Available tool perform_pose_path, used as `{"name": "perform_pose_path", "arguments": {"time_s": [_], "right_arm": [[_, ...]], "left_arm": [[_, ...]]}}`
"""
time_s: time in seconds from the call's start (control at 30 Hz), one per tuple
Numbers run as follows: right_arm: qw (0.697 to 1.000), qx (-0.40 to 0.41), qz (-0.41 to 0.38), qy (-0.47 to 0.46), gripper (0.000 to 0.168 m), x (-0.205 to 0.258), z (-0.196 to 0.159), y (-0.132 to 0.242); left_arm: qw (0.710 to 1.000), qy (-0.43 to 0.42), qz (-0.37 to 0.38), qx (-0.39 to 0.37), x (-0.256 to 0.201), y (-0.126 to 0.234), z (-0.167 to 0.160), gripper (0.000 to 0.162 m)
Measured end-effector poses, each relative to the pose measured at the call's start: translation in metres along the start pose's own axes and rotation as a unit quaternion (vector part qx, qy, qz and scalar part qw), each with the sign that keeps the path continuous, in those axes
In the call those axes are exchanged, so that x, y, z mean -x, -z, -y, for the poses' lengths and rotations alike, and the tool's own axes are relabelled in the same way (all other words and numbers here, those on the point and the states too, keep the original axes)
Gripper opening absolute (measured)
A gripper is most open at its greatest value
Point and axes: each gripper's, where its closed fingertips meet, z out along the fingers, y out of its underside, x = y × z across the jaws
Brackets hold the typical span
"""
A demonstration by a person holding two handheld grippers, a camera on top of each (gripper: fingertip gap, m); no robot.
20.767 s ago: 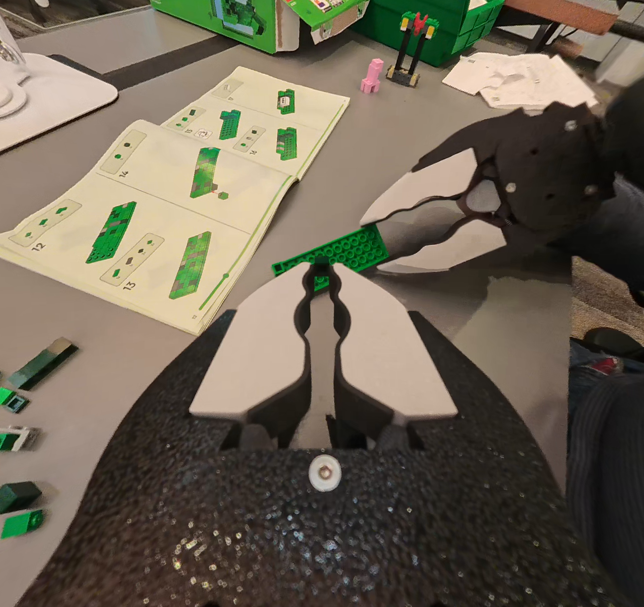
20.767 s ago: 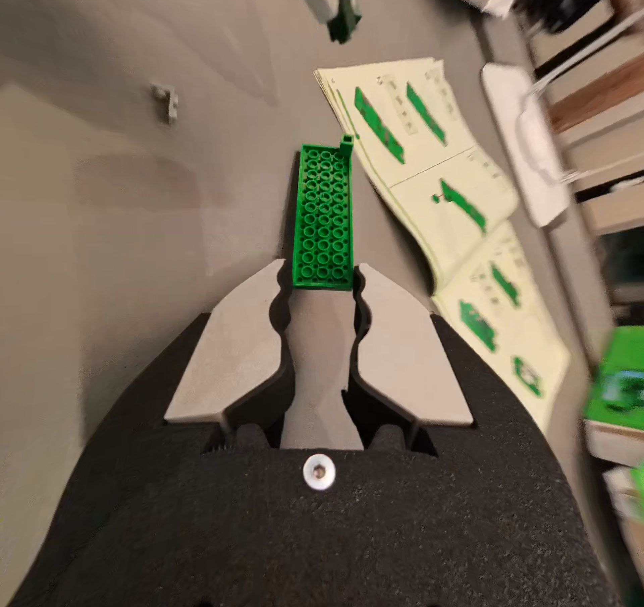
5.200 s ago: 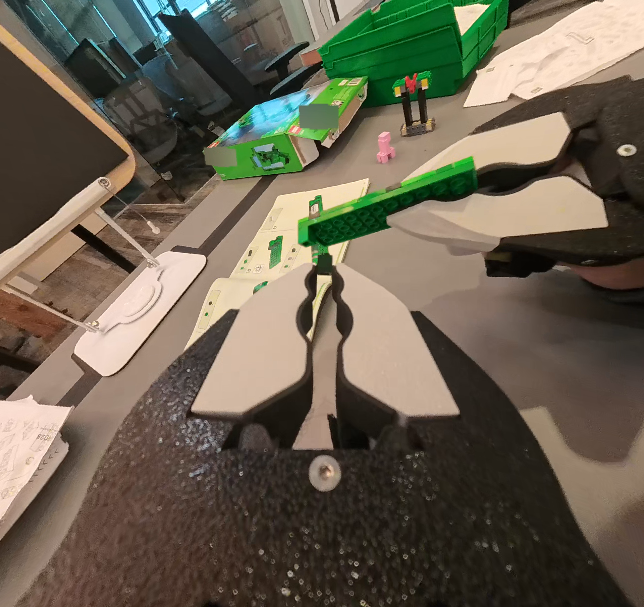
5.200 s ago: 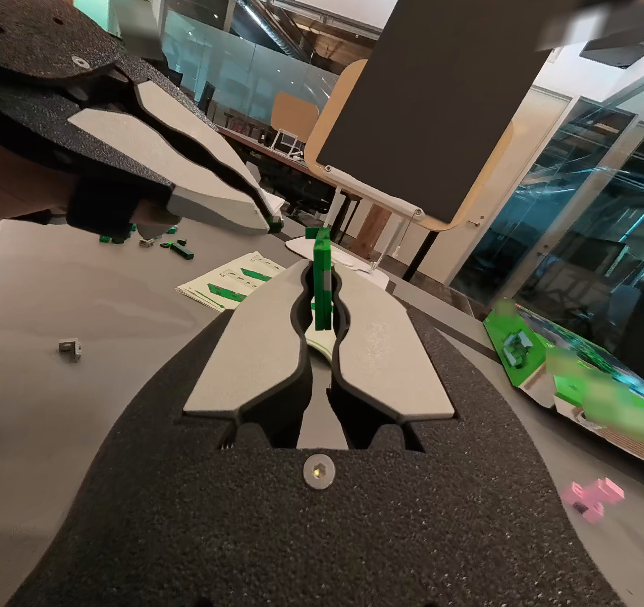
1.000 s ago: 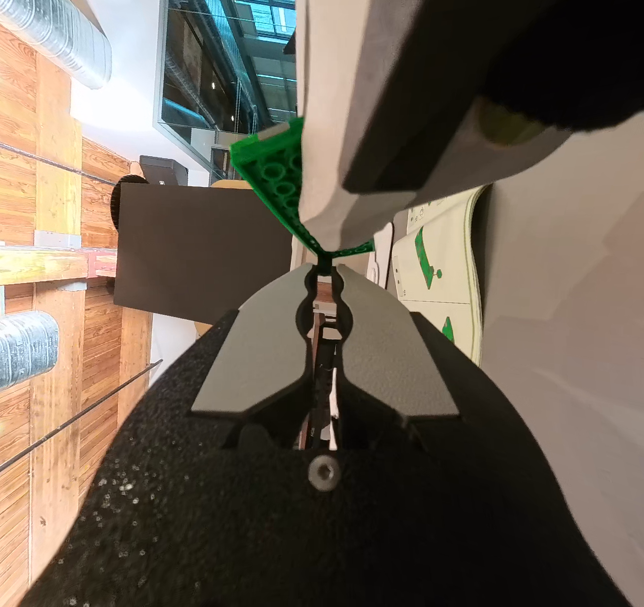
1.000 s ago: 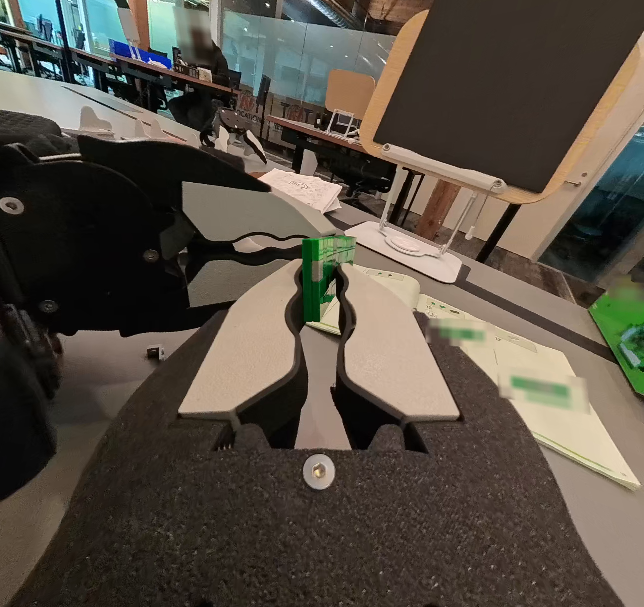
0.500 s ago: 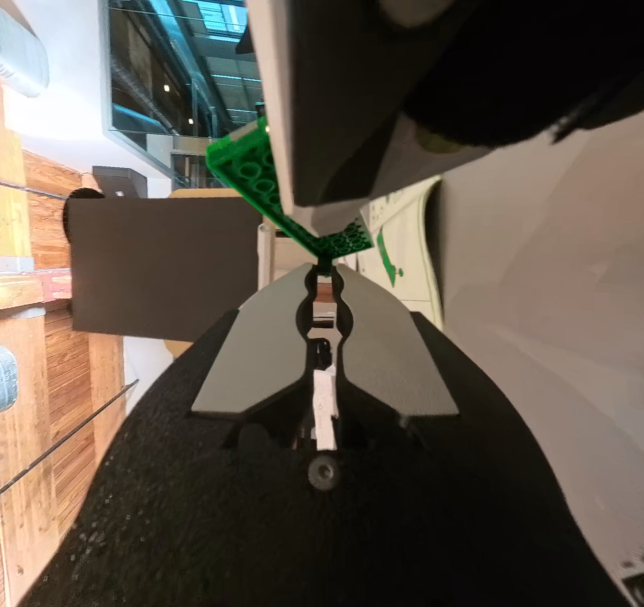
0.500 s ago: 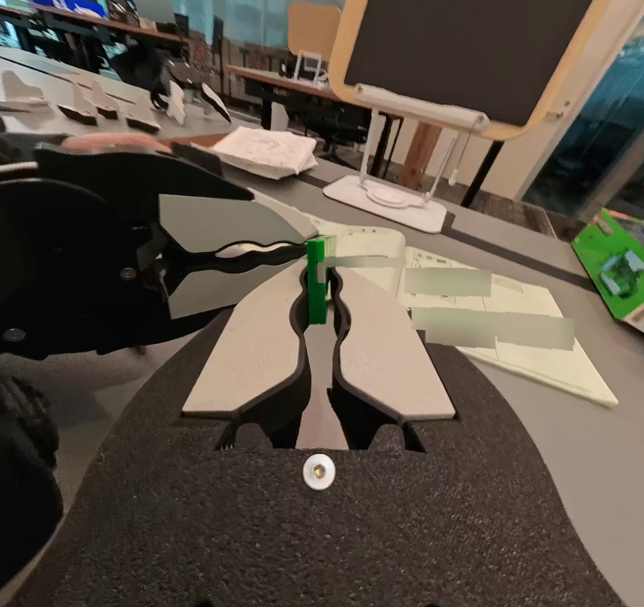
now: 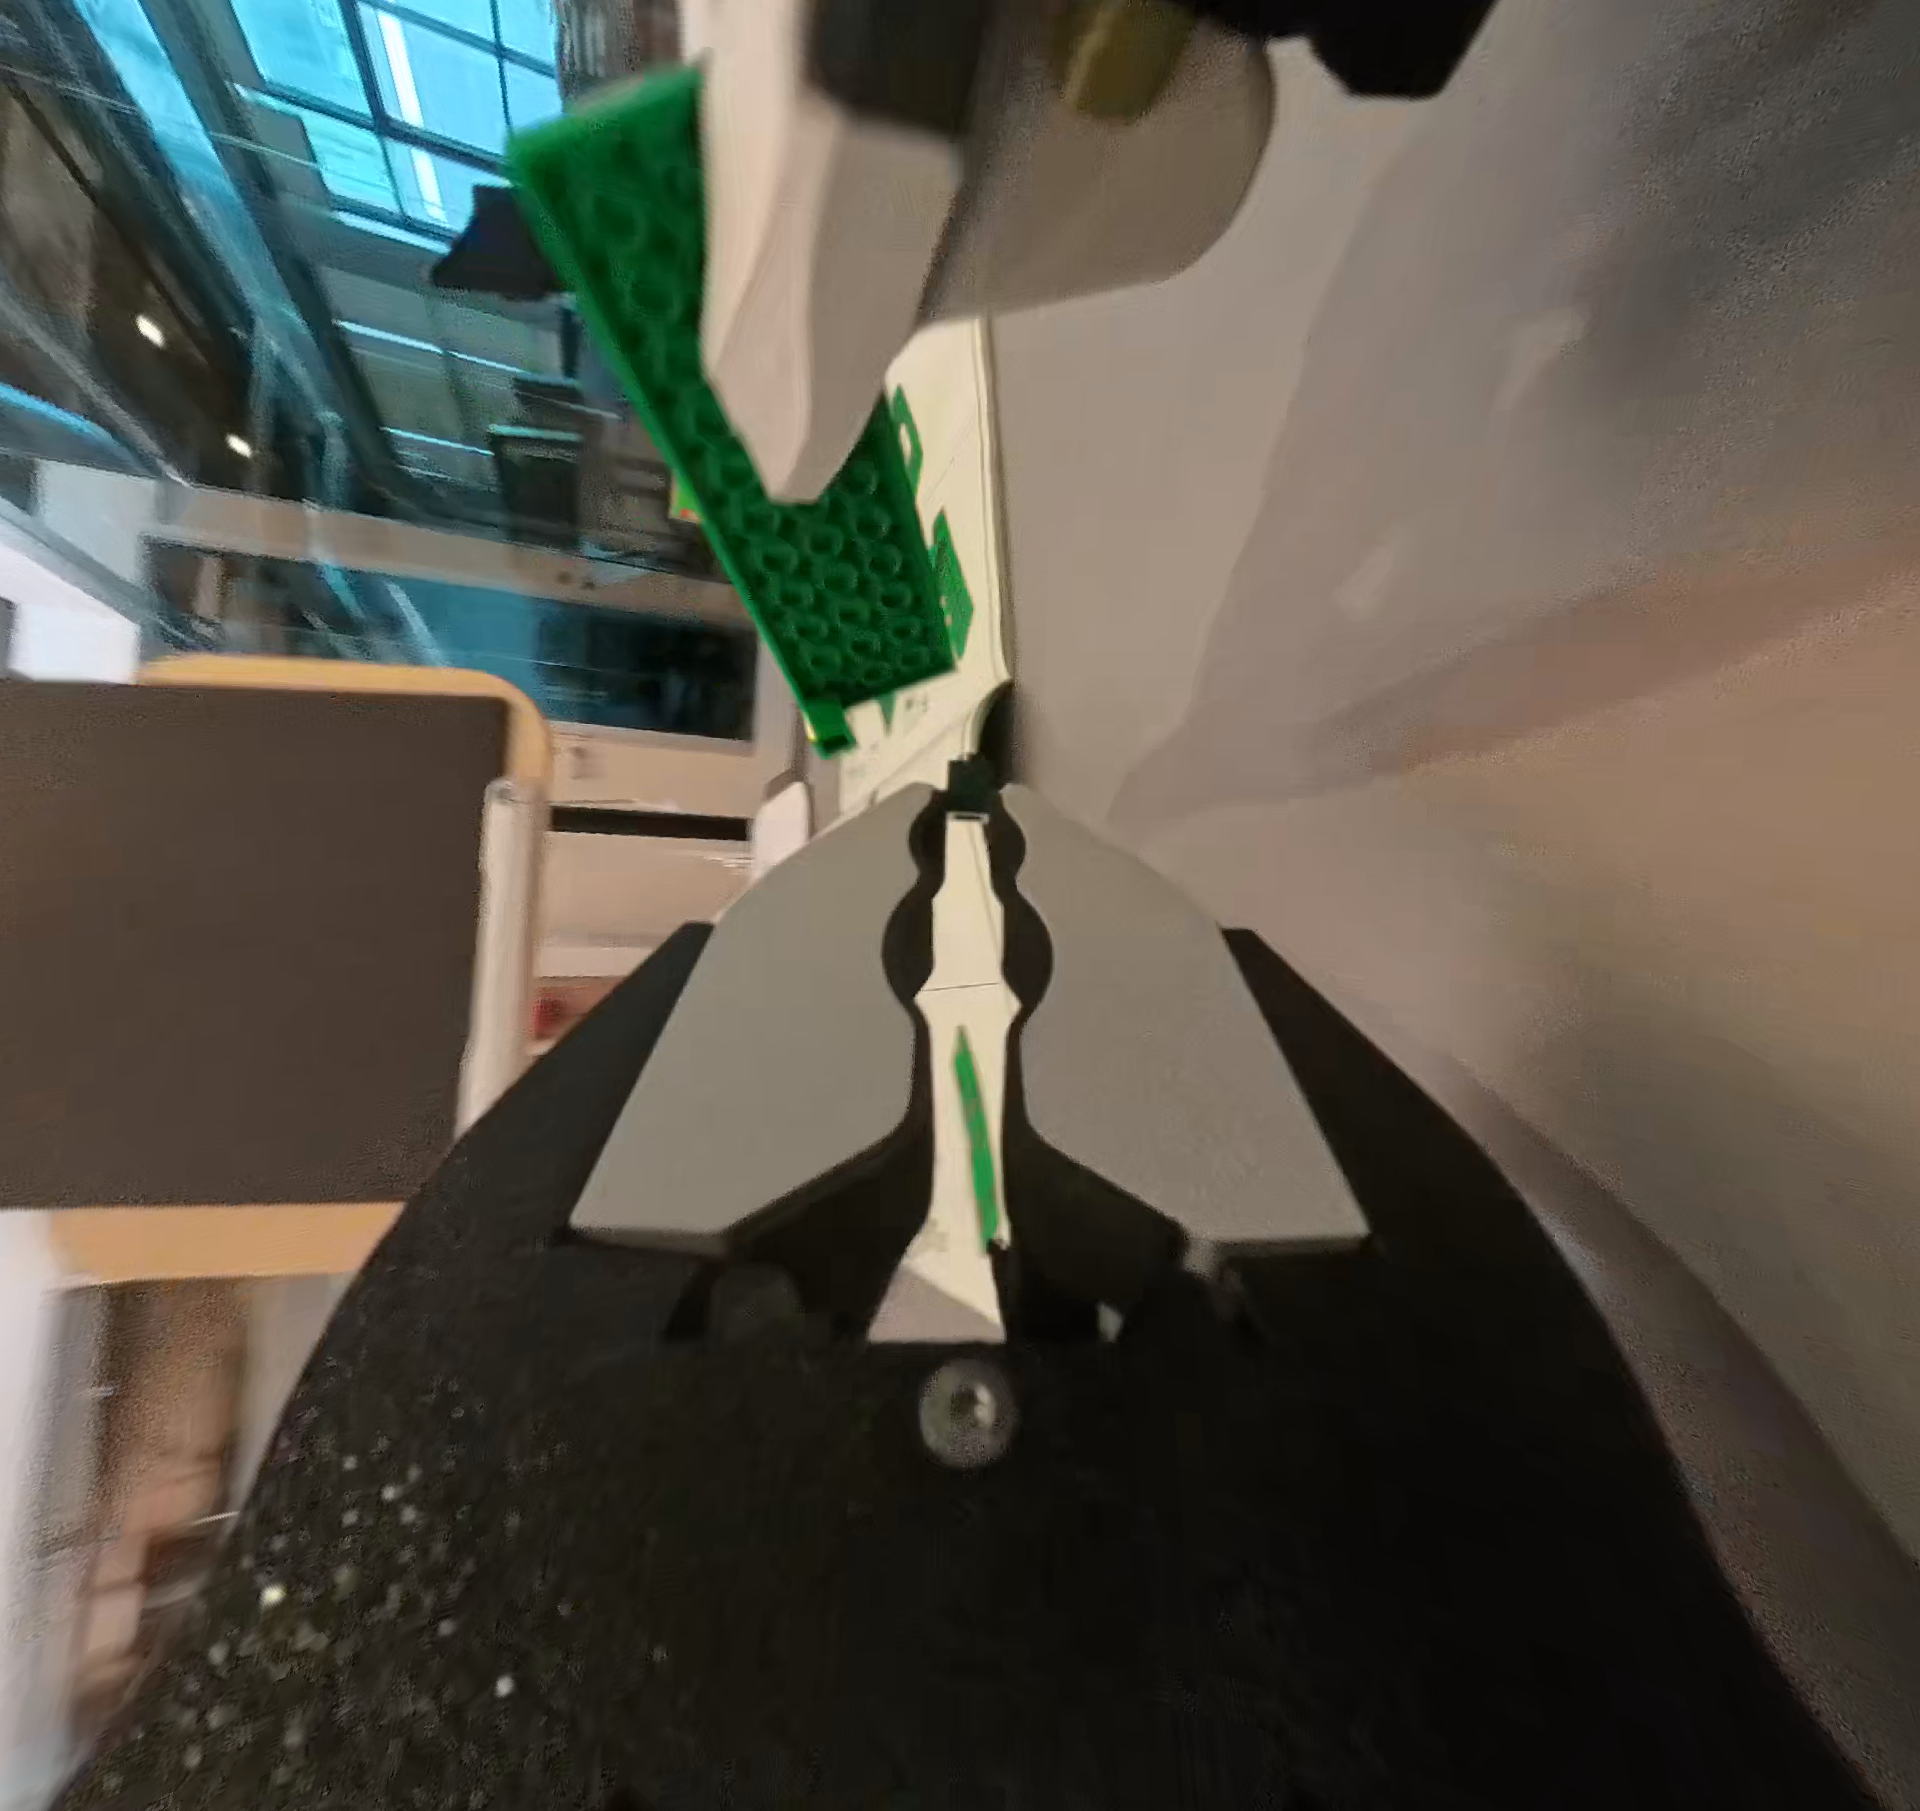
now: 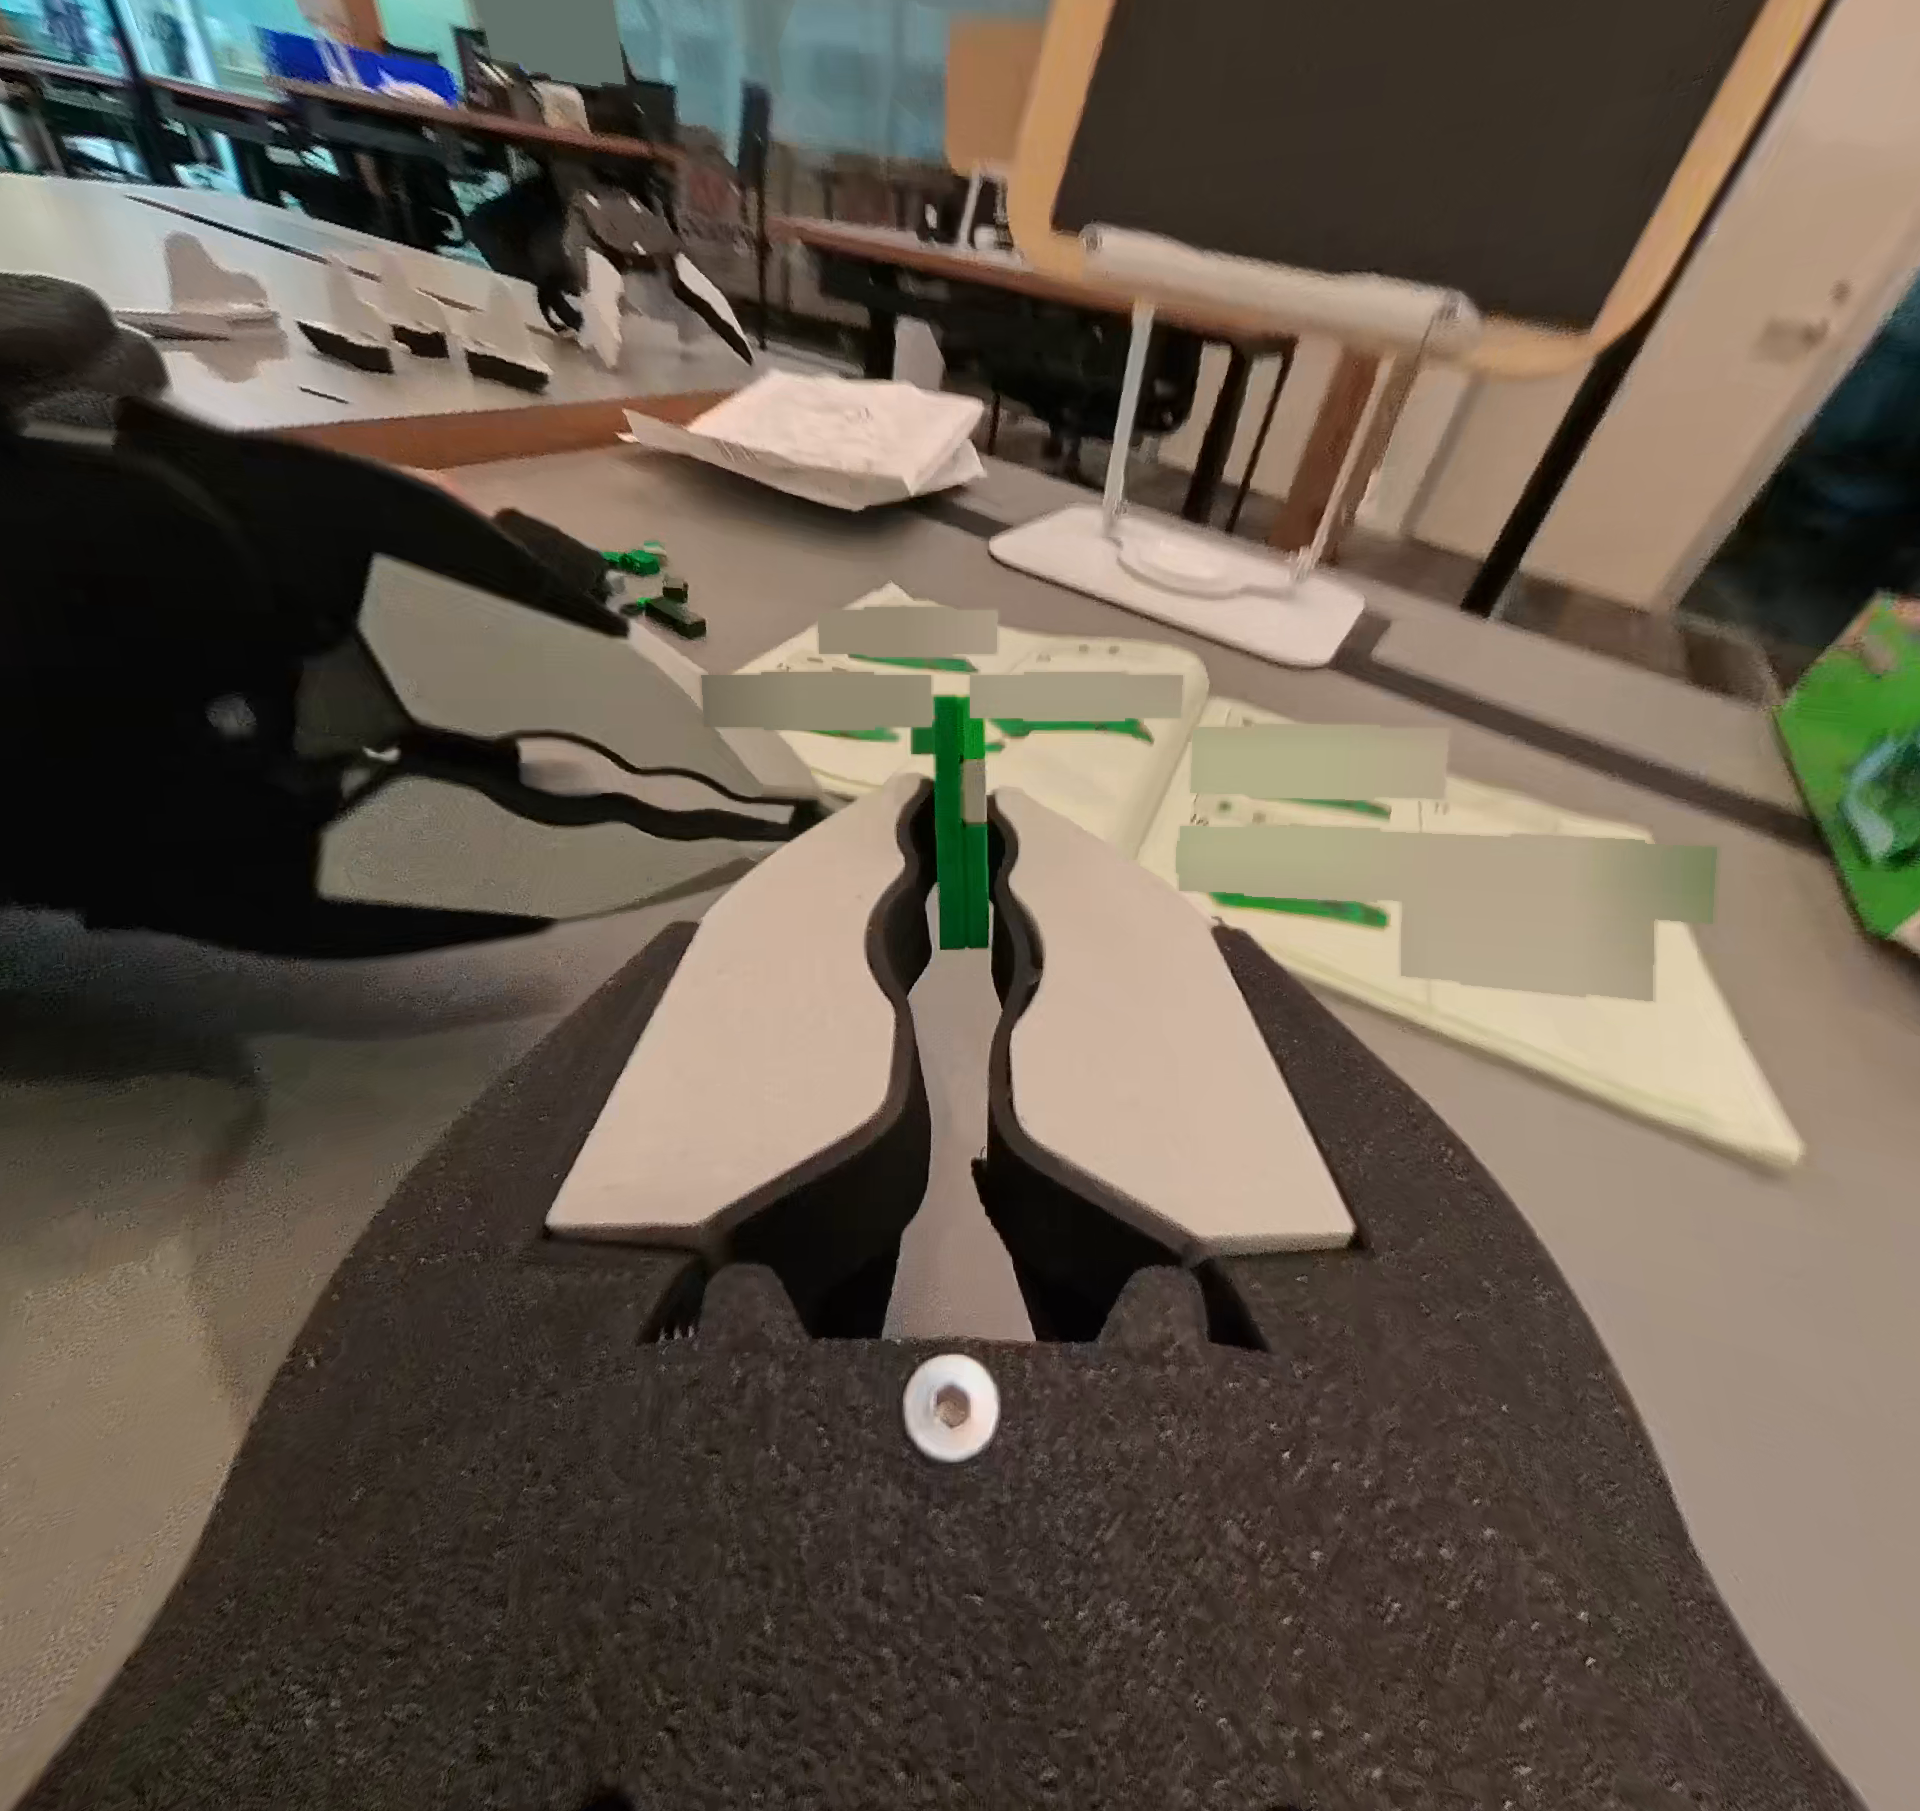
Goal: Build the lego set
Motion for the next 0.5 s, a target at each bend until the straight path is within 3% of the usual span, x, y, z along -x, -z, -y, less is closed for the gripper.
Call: {"name": "perform_pose_path", "arguments": {"time_s": [0.1, 0.23, 0.4, 0.5], "right_arm": [[0.998, -0.008, 0.039, 0.04, 0.006, -0.005, 0.001, 0.005], [0.985, 0.049, 0.145, 0.073, 0.006, 0.0, -0.029, 0.007], [0.966, 0.098, 0.221, 0.09, 0.006, -0.004, -0.047, 0.013], [0.955, 0.133, 0.253, 0.085, 0.006, -0.009, -0.059, 0.02]], "left_arm": [[0.994, 0.094, -0.047, -0.011, 0.003, 0.007, -0.007, 0.007], [0.978, 0.178, -0.104, -0.031, 0.002, 0.009, -0.014, 0.007], [0.925, 0.299, -0.2, -0.122, -0.003, 0.011, 0.01, 0.007], [0.915, 0.318, -0.211, -0.131, -0.002, 0.004, 0.015, 0.007]]}}
